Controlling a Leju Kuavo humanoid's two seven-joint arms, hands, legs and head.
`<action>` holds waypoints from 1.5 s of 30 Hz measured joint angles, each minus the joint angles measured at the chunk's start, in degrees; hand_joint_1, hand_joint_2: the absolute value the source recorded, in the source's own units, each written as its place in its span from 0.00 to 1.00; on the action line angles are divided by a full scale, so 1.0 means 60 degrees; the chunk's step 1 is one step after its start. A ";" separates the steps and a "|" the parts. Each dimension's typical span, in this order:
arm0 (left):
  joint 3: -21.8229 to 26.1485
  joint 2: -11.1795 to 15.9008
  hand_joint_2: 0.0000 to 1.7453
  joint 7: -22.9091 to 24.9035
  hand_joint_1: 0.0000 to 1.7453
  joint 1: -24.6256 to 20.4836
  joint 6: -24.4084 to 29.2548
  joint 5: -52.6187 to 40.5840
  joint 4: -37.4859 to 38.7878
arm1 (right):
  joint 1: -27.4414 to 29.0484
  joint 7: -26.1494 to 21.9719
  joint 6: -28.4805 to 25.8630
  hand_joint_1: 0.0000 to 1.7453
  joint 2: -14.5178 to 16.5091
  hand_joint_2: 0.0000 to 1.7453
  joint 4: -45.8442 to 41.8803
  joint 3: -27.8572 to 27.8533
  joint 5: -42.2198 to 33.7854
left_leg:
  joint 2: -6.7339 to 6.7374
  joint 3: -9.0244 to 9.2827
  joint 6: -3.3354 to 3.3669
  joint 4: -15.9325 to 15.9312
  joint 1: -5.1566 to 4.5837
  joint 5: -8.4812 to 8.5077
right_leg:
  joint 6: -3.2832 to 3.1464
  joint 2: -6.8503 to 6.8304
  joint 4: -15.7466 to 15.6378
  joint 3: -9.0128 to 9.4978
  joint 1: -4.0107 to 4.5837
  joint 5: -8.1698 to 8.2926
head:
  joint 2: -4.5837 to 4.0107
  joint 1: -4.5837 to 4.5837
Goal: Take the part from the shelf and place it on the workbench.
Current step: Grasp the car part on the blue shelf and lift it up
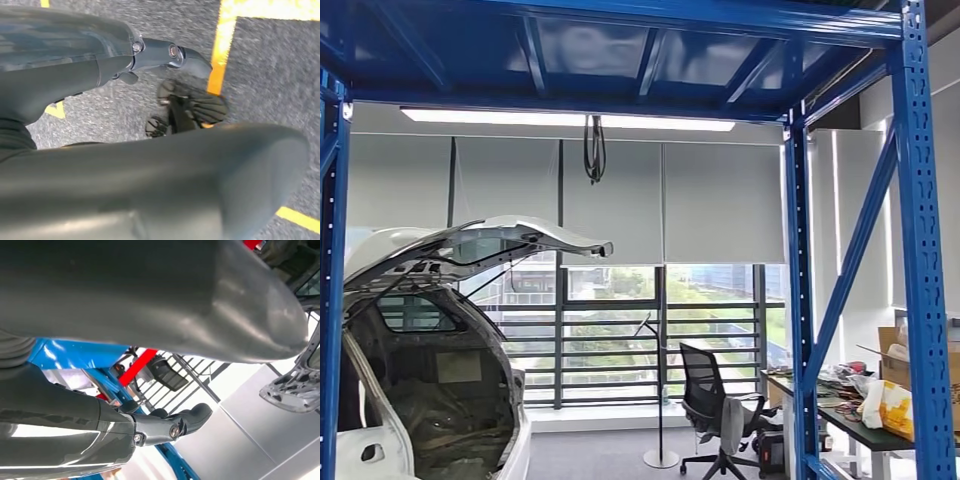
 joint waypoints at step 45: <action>0.0106 -0.0124 0.00 0.0022 0.00 0.0020 0.0168 0.0070 0.0018 | 0.0612 -0.0239 -0.0713 0.00 0.0190 0.00 -0.0725 -0.0460 -0.0128 | -0.0105 0.0100 0.0092 -0.0778 0.0043 0.0057 | 0.0161 -0.0075 -0.0280 0.0324 -0.0117 -0.0158 | 0.0011 -0.0004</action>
